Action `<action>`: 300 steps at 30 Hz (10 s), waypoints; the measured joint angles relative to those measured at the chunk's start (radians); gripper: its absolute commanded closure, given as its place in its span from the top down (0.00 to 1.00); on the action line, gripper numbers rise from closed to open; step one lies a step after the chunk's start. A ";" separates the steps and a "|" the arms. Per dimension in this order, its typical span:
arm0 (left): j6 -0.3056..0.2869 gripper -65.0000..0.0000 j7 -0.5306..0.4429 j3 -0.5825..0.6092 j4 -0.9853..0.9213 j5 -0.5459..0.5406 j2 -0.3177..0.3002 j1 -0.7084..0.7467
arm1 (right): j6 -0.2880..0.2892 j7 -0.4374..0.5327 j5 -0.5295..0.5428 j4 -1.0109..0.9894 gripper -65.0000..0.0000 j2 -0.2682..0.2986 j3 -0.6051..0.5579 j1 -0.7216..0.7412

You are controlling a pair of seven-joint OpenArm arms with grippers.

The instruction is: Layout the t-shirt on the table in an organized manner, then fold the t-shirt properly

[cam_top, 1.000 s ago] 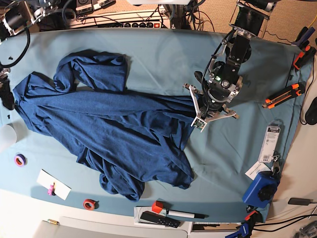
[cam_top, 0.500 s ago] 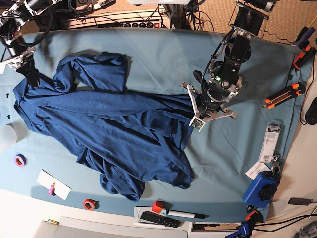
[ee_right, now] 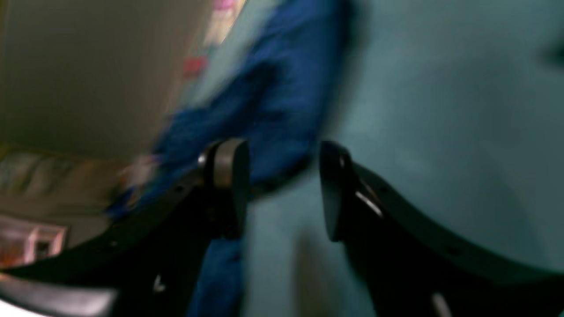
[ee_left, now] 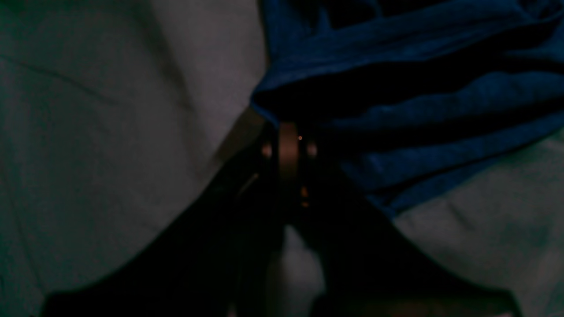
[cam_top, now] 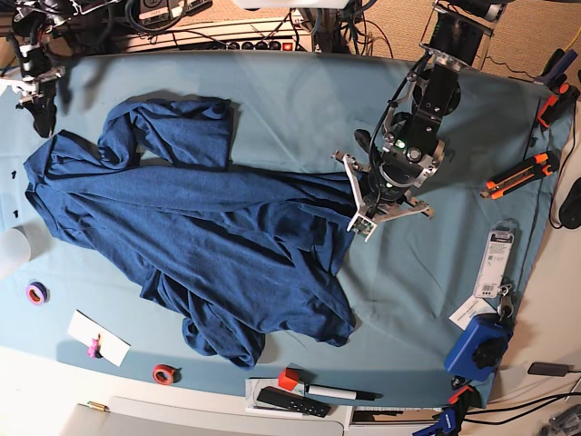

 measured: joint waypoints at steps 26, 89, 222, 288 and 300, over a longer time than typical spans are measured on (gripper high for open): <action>-0.023 0.00 0.000 -0.001 0.000 -0.022 -0.001 0.000 | -0.224 0.081 -0.366 0.013 0.42 0.010 -0.048 0.179; -0.436 0.52 0.294 -0.002 -0.121 -0.785 -0.367 -0.160 | -0.051 0.063 -0.467 -0.002 0.42 0.087 -0.166 0.211; -0.187 0.43 0.032 0.264 -0.240 -0.272 0.010 -0.363 | -0.078 0.223 -0.651 0.007 0.03 0.041 -0.383 0.235; -0.232 0.00 -0.023 0.049 -0.359 -0.355 0.028 -0.347 | -0.081 0.224 -0.658 0.008 0.03 0.043 -0.383 0.237; -0.121 0.00 -0.023 0.045 -0.359 -0.339 -0.115 -0.371 | -0.081 0.227 -0.666 0.008 0.03 0.043 -0.383 0.238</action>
